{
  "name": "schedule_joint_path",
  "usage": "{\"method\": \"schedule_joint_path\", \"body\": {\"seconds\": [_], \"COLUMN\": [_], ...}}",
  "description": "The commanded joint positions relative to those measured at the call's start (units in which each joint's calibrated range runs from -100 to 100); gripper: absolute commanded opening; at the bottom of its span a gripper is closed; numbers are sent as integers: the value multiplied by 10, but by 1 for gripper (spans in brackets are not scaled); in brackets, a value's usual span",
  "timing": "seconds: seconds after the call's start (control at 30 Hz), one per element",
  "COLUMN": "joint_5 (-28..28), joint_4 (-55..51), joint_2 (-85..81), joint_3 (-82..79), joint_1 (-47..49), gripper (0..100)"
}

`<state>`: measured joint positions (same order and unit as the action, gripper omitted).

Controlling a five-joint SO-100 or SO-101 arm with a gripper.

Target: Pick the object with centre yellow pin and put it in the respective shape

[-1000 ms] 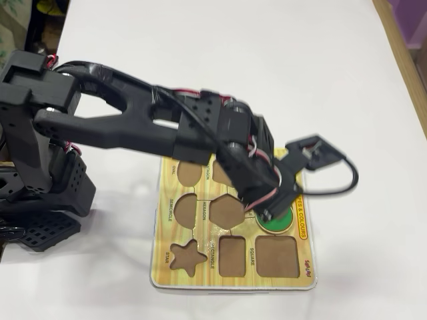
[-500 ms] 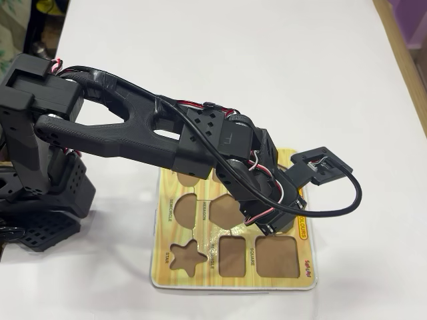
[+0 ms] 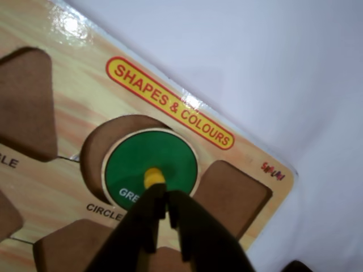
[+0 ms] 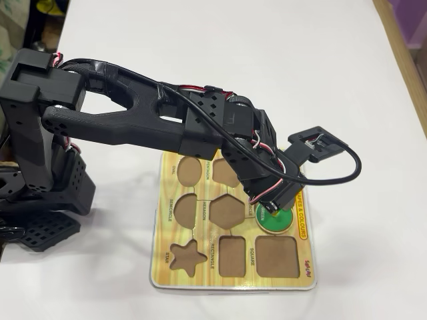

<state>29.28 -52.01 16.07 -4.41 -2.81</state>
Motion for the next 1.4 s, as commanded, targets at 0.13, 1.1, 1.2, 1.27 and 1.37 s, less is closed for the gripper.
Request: {"method": "schedule_joint_path", "body": {"seconds": [0.13, 1.1, 1.2, 1.27, 1.37], "joint_5": [3, -4, -3, -3, 2], "joint_4": [8, 8, 8, 8, 7], "joint_2": [-8, -90, -73, -47, -17], "joint_3": [9, -32, -30, -15, 1], "joint_1": [14, -63, -58, -55, -52], "gripper": [1, 1, 1, 1, 1]}}
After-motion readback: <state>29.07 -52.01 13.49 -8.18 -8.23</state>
